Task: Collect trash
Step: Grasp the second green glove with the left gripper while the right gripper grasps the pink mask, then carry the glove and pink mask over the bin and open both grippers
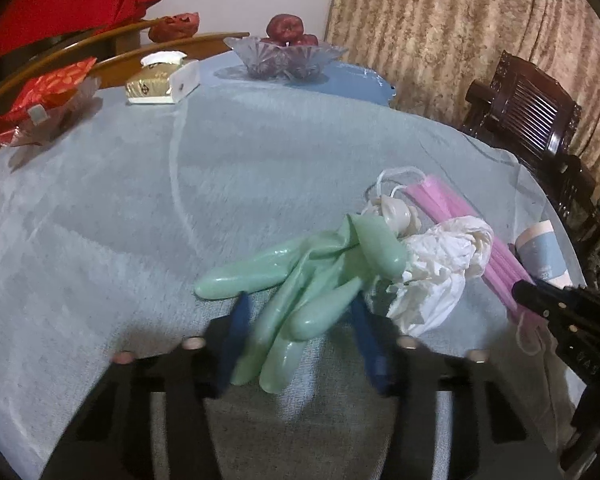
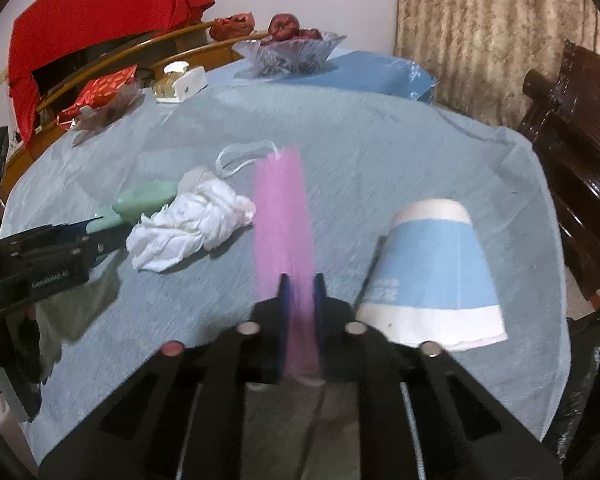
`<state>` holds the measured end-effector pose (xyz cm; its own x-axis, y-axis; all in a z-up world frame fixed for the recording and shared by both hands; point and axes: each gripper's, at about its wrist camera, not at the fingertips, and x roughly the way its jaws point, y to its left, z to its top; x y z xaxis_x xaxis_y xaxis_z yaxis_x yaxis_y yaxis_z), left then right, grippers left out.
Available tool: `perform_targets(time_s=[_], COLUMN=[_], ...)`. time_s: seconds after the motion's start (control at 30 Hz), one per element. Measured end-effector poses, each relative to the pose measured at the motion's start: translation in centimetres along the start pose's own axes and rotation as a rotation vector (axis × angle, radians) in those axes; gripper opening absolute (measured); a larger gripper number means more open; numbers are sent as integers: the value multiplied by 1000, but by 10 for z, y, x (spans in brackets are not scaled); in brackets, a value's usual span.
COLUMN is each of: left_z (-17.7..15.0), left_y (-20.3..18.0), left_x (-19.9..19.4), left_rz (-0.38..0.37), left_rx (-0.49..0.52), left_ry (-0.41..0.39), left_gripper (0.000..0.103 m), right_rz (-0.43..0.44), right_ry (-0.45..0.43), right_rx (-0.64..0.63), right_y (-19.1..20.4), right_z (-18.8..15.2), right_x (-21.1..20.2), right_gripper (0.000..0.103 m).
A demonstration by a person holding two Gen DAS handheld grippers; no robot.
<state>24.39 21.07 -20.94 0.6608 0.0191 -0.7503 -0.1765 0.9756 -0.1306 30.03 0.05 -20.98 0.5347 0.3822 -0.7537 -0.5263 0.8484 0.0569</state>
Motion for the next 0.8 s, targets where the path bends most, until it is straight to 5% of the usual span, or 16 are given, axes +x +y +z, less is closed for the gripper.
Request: perform_targets(time_s=[0.2,0.8], left_z=[-1,7], left_y=[-8,-27], left_x=[-6,-84], left_rz=[-11,-46], left_rx=[24,-2], left_ry=[-13,-150], left_gripper=[16,13], right_rz=[30,22], right_ry=[-43,-217], right_rx=[53,83], right_y=[-1,-5], right_z=[5,25], right_x=[-13,-97], right_gripper=[2,2])
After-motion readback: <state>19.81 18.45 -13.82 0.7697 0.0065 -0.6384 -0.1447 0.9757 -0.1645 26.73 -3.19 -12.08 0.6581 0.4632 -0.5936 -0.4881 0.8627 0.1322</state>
